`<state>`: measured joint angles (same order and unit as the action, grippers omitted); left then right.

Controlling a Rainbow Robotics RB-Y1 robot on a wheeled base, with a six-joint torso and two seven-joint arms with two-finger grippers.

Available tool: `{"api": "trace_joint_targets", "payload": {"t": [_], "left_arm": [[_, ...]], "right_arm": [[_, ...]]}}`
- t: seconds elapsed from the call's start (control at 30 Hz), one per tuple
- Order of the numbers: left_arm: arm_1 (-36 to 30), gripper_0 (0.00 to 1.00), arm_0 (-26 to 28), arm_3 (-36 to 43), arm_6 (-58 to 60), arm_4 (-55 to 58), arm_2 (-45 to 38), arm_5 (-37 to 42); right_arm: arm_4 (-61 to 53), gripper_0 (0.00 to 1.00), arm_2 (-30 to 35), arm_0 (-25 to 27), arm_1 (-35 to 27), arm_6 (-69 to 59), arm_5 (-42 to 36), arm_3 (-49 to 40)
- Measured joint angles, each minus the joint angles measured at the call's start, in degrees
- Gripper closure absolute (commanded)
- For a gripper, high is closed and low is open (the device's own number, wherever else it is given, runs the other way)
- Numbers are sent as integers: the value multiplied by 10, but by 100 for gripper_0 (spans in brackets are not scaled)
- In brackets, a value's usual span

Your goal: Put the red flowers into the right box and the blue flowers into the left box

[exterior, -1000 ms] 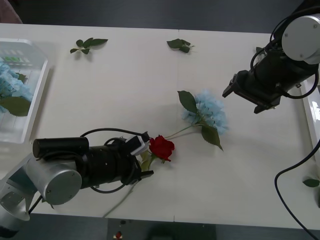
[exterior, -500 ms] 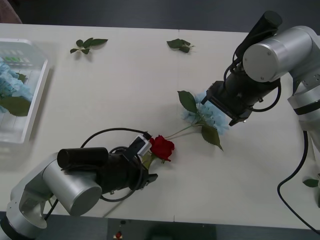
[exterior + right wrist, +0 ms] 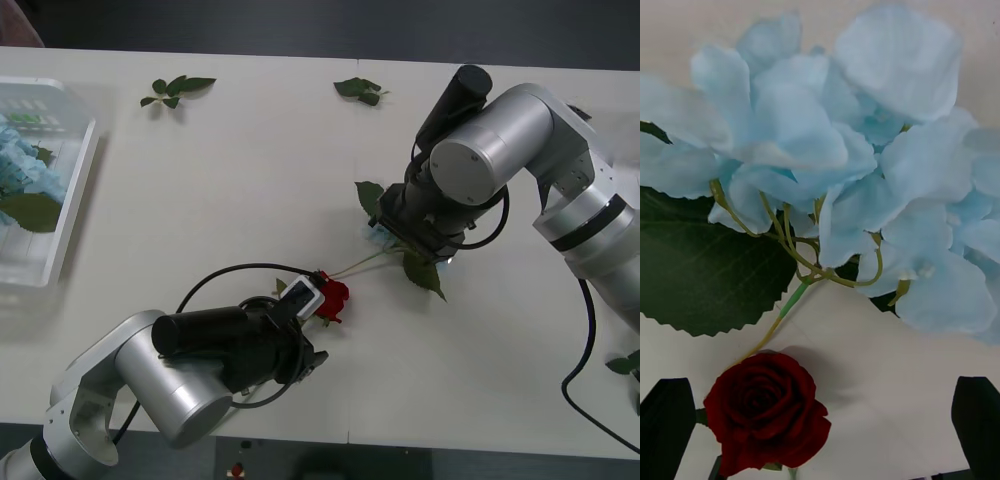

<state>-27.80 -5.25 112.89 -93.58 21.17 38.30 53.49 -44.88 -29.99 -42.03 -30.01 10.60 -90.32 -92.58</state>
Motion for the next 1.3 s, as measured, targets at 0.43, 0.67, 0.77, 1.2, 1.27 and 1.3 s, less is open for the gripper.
{"api": "trace_joint_targets", "payload": {"t": [0.43,0.67,0.77,1.2,1.27,1.3], "left_arm": [[39,0,-35,-68,0,-13,0,0],[44,1,-35,-76,0,-39,0,0],[44,2,-35,-76,0,-83,2,-3],[44,13,-35,-108,0,-111,25,-26],[44,15,-36,-115,0,-111,25,-38],[44,16,-37,-117,0,-111,25,-43]], "right_arm": [[9,0,-59,0,0,0,54,51],[29,0,-60,-1,22,0,55,84],[30,0,-65,-8,37,0,78,109],[41,0,-93,-25,65,0,102,136],[41,0,-101,-25,65,0,102,136],[41,0,-105,-25,65,0,102,136]]}}
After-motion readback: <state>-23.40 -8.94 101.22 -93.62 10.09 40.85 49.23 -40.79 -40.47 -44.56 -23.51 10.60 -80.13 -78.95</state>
